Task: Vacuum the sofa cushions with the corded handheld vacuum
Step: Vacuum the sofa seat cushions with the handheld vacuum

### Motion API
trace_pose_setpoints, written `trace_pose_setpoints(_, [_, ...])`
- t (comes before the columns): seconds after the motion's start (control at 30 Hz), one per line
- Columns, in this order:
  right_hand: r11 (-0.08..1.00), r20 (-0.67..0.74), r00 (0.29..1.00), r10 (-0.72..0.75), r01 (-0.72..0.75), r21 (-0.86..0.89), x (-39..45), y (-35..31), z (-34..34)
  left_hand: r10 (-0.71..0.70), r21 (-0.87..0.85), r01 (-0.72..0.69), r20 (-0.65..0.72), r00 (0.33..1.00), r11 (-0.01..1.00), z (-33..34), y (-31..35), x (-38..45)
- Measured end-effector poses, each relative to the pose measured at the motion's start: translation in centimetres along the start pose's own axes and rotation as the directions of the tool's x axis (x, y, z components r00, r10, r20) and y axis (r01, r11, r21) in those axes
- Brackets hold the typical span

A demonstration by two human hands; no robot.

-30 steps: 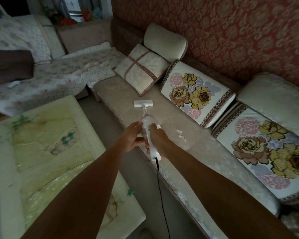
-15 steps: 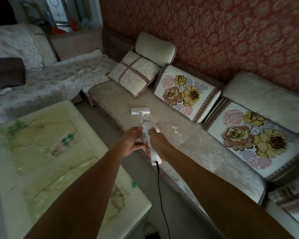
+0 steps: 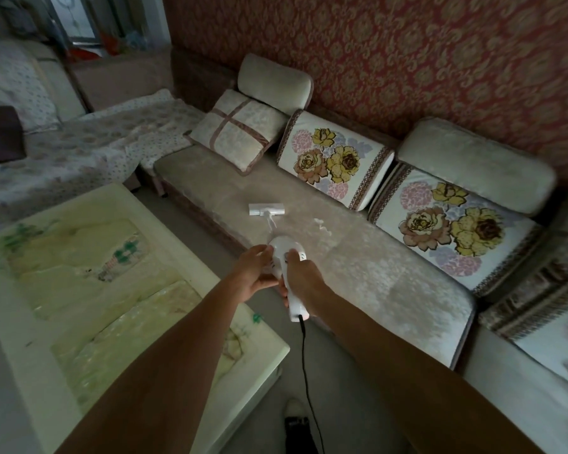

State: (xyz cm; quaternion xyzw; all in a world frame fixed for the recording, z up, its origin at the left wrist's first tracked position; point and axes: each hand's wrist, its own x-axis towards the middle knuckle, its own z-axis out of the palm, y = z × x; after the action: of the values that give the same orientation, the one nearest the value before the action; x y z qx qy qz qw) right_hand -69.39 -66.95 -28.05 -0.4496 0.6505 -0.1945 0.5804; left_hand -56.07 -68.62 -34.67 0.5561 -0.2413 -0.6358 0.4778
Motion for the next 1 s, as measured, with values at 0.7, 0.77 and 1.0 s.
trace_pose_setpoints(0.7, [0.989, -0.174, 0.98, 0.093, -0.071, 0.127, 0.3, 1.7, -10.8, -0.057, 0.053, 0.049, 0.163, 0.985, 0.997, 12.3, -1.5, 1.9])
trace_pose_setpoints(0.77, [0.988, -0.173, 0.981, 0.087, -0.063, 0.142, -0.2, 2.0, -10.6, -0.054, 0.064, 0.043, 0.173, 0.983, 0.997, 12.1, -1.6, 1.4])
trace_pose_setpoints(1.0, [0.98, -0.167, 0.982, 0.089, -0.056, 0.193, -4.3, 3.5, -8.4, -0.05, 0.049, 0.041, 0.187, 0.981, 0.998, 9.9, -2.9, -2.0])
